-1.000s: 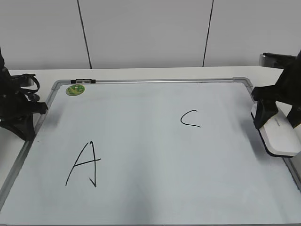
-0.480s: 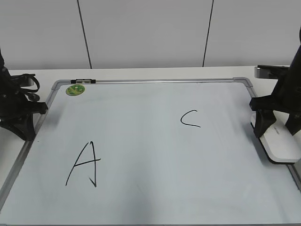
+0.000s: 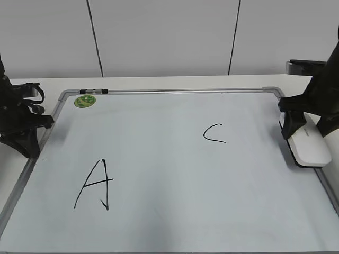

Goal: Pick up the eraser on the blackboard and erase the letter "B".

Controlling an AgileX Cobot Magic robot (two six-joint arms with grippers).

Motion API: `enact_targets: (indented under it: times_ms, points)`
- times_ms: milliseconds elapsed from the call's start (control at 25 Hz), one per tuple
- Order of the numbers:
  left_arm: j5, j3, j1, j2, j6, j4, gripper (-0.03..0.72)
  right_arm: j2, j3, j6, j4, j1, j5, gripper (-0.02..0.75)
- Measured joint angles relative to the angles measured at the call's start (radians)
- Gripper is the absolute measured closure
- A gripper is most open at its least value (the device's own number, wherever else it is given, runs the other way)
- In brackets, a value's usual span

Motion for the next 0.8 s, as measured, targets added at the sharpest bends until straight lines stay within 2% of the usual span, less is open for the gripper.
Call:
enact_targets:
  times_ms: [320, 800]
  points:
    - [0.0, 0.0, 0.0, 0.0, 0.0, 0.0, 0.615, 0.007, -0.041, -0.002, 0.0, 0.0, -0.035, 0.223]
    - [0.0, 0.0, 0.0, 0.0, 0.0, -0.002, 0.615, 0.101, -0.165, 0.0, -0.012, 0.0, 0.069, 0.223]
